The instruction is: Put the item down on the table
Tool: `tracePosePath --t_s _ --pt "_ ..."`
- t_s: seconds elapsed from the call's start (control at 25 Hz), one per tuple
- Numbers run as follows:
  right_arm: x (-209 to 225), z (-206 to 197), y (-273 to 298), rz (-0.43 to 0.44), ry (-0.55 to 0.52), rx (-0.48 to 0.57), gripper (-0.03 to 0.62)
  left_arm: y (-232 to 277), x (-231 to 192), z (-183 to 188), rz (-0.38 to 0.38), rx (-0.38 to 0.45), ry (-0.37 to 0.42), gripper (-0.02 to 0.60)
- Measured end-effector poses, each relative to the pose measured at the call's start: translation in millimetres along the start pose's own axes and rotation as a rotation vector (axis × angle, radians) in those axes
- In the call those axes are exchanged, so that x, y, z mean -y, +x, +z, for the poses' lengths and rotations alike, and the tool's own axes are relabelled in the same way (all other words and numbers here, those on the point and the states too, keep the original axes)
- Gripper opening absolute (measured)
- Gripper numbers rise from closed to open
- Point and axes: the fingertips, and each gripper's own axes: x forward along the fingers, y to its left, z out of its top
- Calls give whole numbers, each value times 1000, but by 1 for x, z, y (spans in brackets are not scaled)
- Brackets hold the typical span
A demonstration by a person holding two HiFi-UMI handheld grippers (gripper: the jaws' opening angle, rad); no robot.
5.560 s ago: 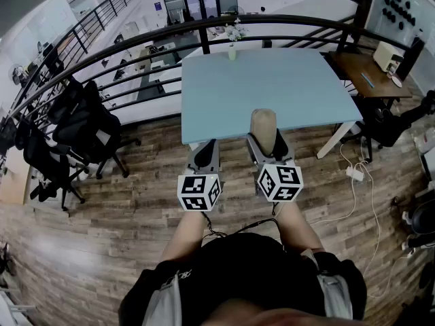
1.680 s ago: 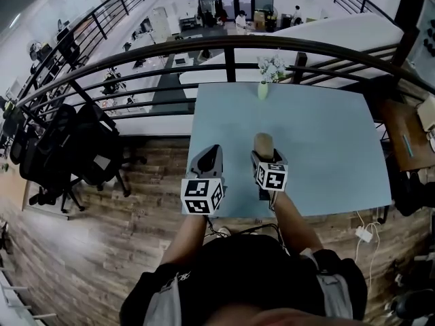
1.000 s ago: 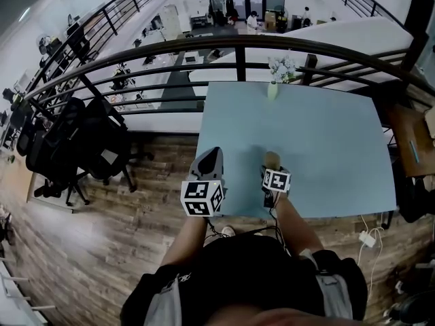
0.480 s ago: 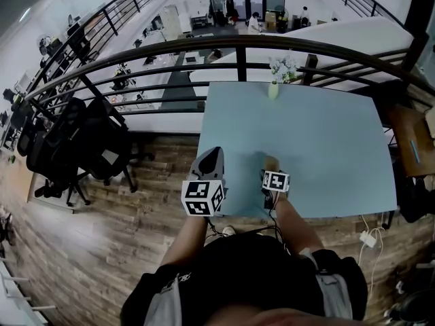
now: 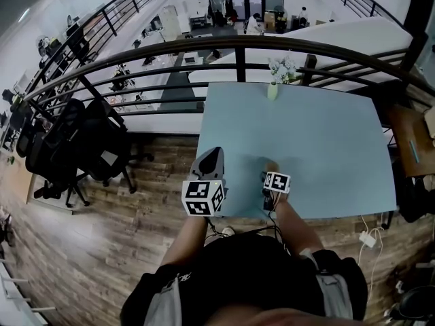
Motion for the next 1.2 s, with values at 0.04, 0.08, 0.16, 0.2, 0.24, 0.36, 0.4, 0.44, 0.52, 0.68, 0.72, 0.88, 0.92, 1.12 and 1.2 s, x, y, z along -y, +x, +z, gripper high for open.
tracePosePath --t_s 0.04,0.08,0.16,0.2,0.24,0.36,0.4,0.44,0.52,0.68,0.72,0.88,0.92,1.12,1.2 --pt "-1 2 -1 3 2 14 377 1 0 0 -2 2 -1 11" --pt "-2 6 -4 5 3 32 378 1 1 0 -4 4 -1 11" --pt "-5 18 -10 10 1 78 380 3 1 1 -8 8 -2 11" --pt "-6 25 -14 14 0 102 380 4 2 2 -11 9 -3 11" --pt "-8 34 -19 18 0 130 380 6 3 2 -14 9 -4 11" --pt "-13 65 -42 24 0 263 320 10 5 2 -22 10 -7 11" --pt "-13 77 -52 19 -2 325 265 12 6 3 -26 11 -8 11" --pt "-14 88 -62 15 -3 384 203 13 7 3 -30 13 -8 11" --pt "-16 109 -83 9 -7 482 105 16 10 4 -39 15 -9 11" --pt "-28 145 -125 9 -36 621 -2 21 16 7 -60 18 -7 11" --pt "-31 153 -137 15 -43 657 -2 22 19 7 -66 19 -6 11" --pt "-44 185 -189 50 -96 794 -2 28 28 7 -92 20 -1 11" --pt "-48 192 -201 57 -112 822 -2 29 30 8 -98 22 0 11" --pt "-57 214 -251 93 -128 923 -2 34 43 9 -132 26 9 11" --pt "-57 218 -267 100 -134 961 -2 36 47 9 -139 27 11 11"
